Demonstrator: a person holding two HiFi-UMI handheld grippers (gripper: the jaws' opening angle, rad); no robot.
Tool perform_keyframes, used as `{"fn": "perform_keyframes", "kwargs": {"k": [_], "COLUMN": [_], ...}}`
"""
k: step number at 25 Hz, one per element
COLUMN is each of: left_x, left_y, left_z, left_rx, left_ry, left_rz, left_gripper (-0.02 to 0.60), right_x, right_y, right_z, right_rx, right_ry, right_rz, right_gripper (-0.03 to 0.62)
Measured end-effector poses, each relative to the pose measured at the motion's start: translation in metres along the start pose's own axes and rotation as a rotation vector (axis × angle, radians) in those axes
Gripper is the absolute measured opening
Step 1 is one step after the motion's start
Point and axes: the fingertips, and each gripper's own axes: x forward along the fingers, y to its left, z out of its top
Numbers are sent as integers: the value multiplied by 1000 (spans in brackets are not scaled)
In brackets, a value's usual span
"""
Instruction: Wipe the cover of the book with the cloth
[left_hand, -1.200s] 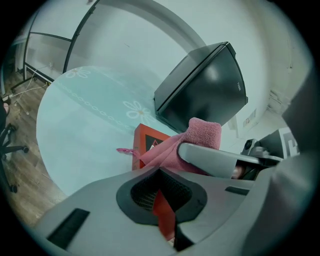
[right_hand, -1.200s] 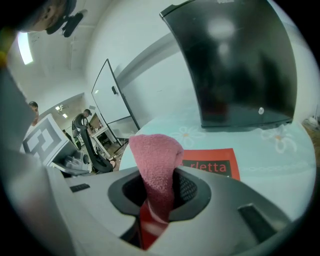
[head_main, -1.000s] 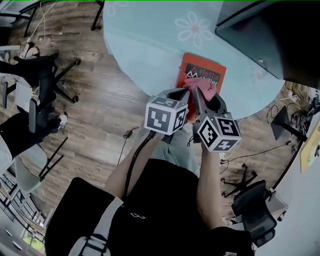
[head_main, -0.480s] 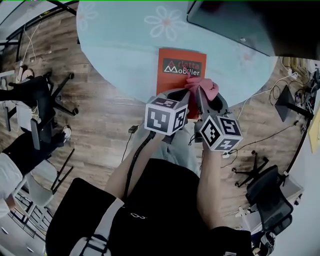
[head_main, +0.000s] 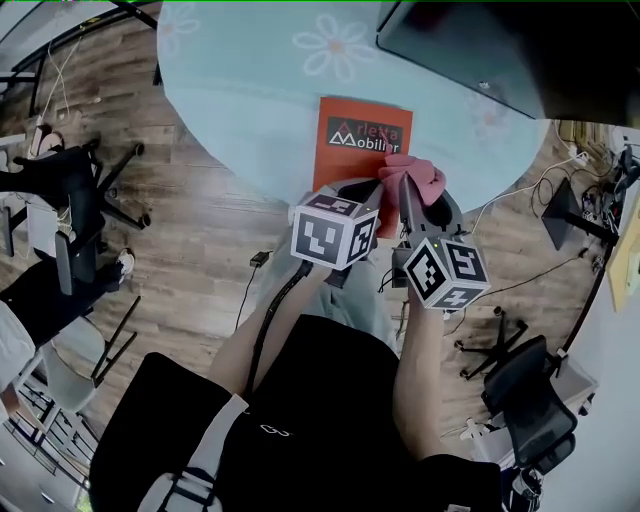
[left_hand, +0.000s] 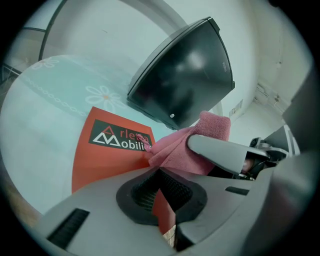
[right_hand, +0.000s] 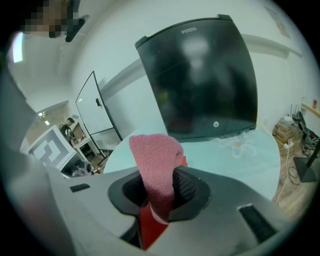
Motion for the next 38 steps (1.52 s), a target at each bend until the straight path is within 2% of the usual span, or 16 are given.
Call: {"fn": "perform_keyframes", "kwargs": {"k": [9, 15, 19, 28, 33, 38], "left_x": [-52, -92, -90, -81, -73, -61], "left_y": [48, 97, 101, 95, 86, 68], "left_z": [15, -3, -18, -36, -28, -29], "left_rx": [-53, -187, -242, -255, -218, -181], "left_ry": [-109, -148, -142, -106, -125, -109], "left_rz": [89, 173, 157, 142, 142, 117], "left_gripper": [12, 12, 12, 12, 12, 12], "right_x": [30, 48, 47, 42, 35, 24], "right_y": [71, 136, 153, 140, 123, 96], "right_z": [13, -13, -34, -51, -50, -49], "right_rx": [-64, -97, -115, -97, -73, -31], "right_ry": [-20, 48, 101, 134, 113, 90], "right_rz": [156, 281, 308, 290, 257, 200], "right_gripper": [91, 91, 91, 91, 91, 91]}}
